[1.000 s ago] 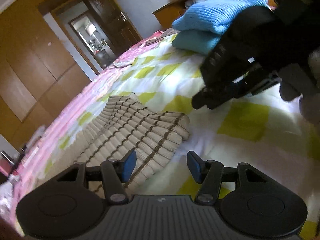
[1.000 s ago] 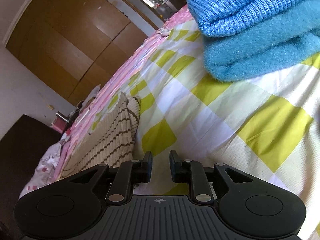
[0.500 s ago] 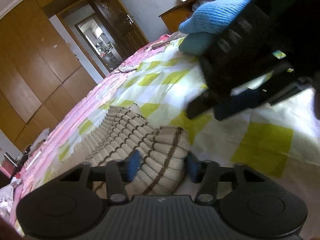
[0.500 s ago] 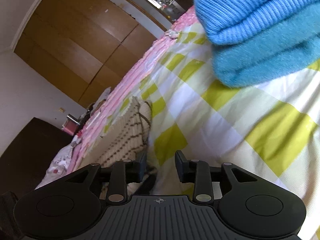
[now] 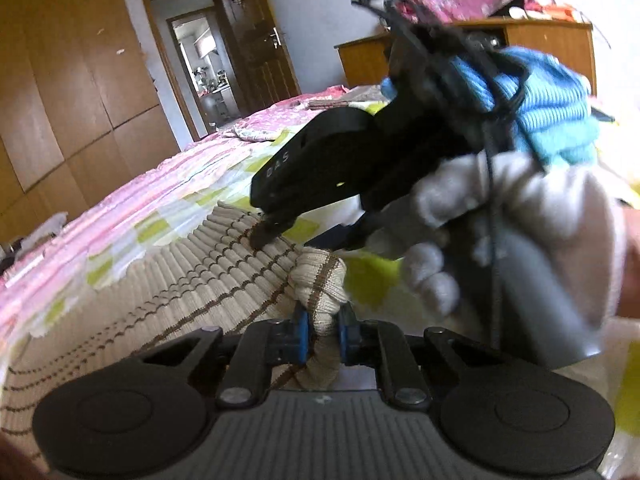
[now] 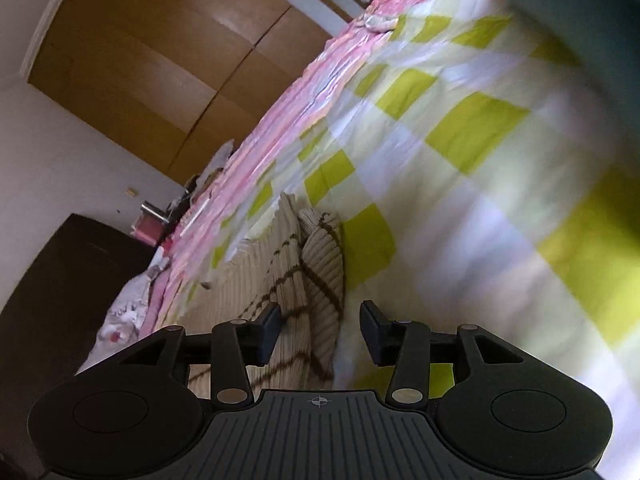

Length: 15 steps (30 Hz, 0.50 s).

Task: Fold small clothes
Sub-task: 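Grasp the folded beige sweater edge with the left tool while the right tool grasps it too, then lift the sweater with both tools and fold it over onto itself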

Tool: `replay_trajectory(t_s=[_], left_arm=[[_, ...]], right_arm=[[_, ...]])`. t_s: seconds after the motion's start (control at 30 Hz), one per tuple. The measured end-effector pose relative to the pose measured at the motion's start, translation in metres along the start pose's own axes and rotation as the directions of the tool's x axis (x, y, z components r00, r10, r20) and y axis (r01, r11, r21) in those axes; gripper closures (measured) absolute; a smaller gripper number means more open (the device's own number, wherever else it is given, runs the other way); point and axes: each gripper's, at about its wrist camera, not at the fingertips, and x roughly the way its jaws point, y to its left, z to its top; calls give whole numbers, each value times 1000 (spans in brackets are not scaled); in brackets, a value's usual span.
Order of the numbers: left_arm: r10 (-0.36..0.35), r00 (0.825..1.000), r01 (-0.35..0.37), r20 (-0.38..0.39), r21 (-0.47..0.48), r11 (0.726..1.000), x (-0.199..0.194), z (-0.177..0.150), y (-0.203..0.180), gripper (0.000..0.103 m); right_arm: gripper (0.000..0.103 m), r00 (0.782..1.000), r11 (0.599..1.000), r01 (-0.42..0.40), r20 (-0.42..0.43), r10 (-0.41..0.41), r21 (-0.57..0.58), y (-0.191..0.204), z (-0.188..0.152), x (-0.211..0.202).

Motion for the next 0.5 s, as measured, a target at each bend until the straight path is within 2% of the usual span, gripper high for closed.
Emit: replay_trajectory(t_s=[0.23,0.3,0.33,0.37,0.5], left_arm=[[-30,999,33,35,-71,997,-10,4,10,83],[-43,998,46,38,-102,994,-11,6,15,83],[-50,998,54,40,-121,991,-11,7,19,83],[-55,998,61,43,-138,989,-11,8,22,83],[-61,995,74,73,-193,978,-21,12,36,84]], right_arm=[[59,1000,1000,-19,5,19,24,1,11,23],[65,1000,1000,-9,0,9,14,5,11,23],[75,1000,1000,-9,-13,10,19,5,11,24],[80,1000,999,-13,-22,14,34,4,12,24],[85,999,994,-45,-3,46,97,8,15,15]])
